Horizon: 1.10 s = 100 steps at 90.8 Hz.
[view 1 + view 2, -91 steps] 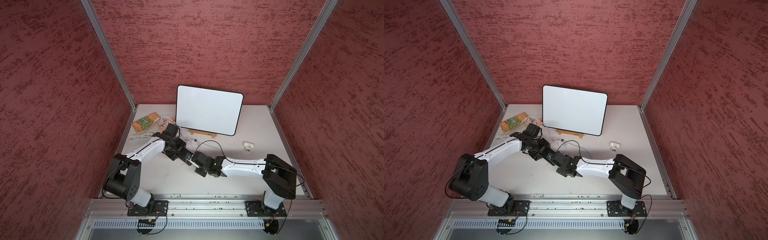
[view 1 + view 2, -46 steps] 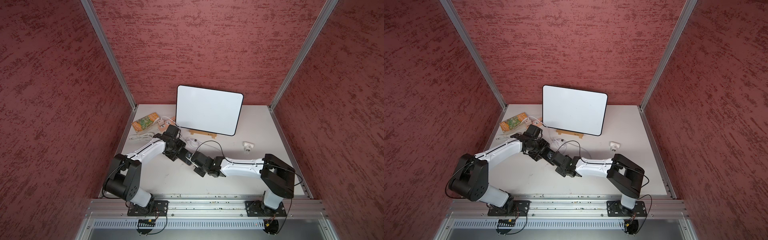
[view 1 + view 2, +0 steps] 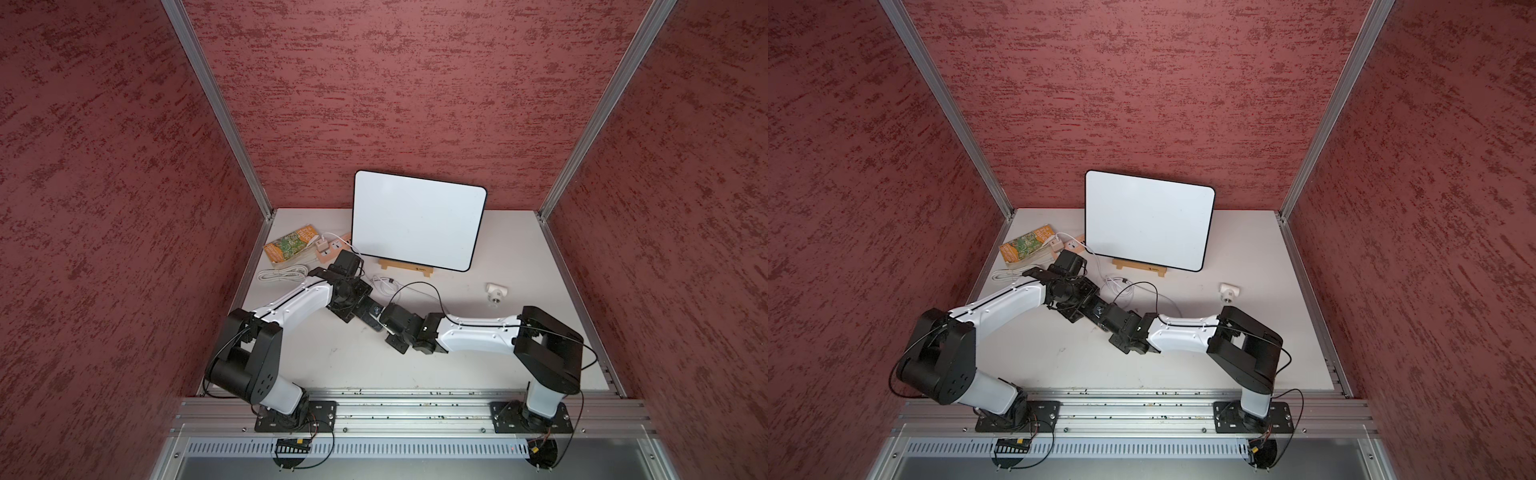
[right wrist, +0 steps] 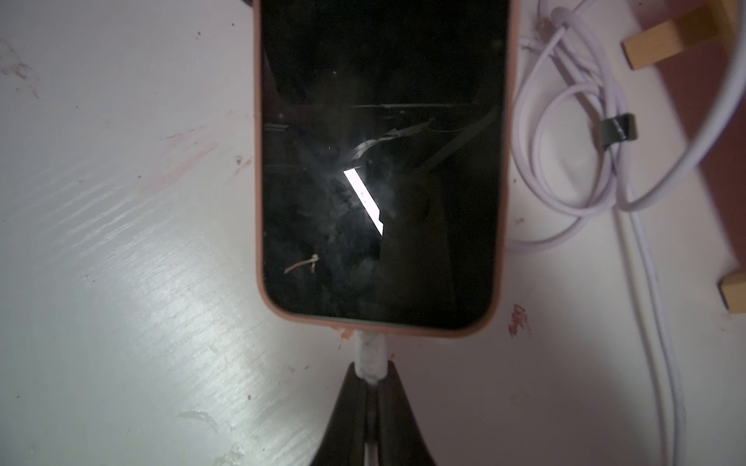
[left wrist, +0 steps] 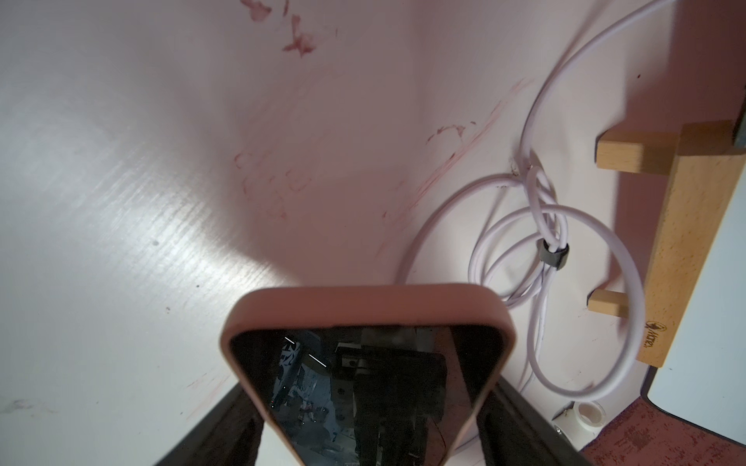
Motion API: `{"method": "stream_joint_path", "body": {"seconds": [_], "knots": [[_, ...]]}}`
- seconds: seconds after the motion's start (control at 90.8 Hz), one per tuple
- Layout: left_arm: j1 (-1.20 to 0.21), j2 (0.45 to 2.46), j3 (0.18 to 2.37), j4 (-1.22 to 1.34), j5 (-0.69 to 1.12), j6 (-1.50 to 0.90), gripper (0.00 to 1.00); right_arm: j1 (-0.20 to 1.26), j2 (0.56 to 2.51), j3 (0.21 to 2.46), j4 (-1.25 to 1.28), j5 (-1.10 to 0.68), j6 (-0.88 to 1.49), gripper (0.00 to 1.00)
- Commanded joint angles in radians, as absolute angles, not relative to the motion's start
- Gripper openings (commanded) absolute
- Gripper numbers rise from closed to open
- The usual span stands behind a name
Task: Plug the charging cable into the phone
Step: Insert the charging cable into the phone.
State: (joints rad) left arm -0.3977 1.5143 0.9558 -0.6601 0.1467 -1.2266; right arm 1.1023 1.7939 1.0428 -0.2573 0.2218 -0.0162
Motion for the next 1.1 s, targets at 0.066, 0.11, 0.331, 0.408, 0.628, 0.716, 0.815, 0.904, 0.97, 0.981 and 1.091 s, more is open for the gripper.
{"method": "stream_joint_path", "body": {"seconds": [0.066, 0.11, 0.331, 0.408, 0.628, 0.716, 0.815, 0.904, 0.97, 0.981, 1.091], "knots": [[-0.419, 1.487, 0.959, -0.618, 0.254, -1.260, 0.00, 1.110, 1.785, 1.101, -0.098, 0.237, -0.005, 0.14], [-0.416, 1.482, 0.955, -0.615, 0.255, -1.260, 0.00, 1.108, 1.776, 1.095, -0.111, 0.240, -0.001, 0.35], [-0.398, 1.472, 0.967, -0.637, 0.255, -1.249, 0.00, 1.081, 1.645, 1.033, -0.144, 0.246, 0.023, 0.96], [-0.396, 1.470, 0.986, -0.660, 0.249, -1.242, 0.00, 1.065, 1.579, 1.003, -0.142, 0.241, 0.041, 0.99], [-0.397, 1.454, 1.043, -0.727, 0.213, -1.233, 0.00, 1.002, 1.447, 0.953, -0.166, 0.237, 0.146, 0.99], [-0.397, 1.460, 1.082, -0.770, 0.201, -1.212, 0.00, 0.974, 1.412, 0.940, -0.177, 0.236, 0.175, 0.99], [-0.396, 1.455, 1.113, -0.795, 0.189, -1.193, 0.00, 0.946, 1.411, 0.936, -0.204, 0.249, 0.207, 0.99], [-0.390, 1.458, 1.137, -0.813, 0.184, -1.175, 0.00, 0.931, 1.410, 0.923, -0.208, 0.253, 0.229, 0.99], [-0.384, 1.475, 1.168, -0.848, 0.186, -1.152, 0.00, 0.920, 1.405, 0.908, -0.202, 0.250, 0.240, 0.99], [-0.384, 1.481, 1.174, -0.857, 0.186, -1.149, 0.00, 0.919, 1.404, 0.906, -0.202, 0.250, 0.240, 0.99], [-0.372, 1.541, 1.243, -0.957, 0.198, -1.123, 0.00, 0.900, 1.396, 0.896, -0.204, 0.250, 0.254, 0.99]]}}
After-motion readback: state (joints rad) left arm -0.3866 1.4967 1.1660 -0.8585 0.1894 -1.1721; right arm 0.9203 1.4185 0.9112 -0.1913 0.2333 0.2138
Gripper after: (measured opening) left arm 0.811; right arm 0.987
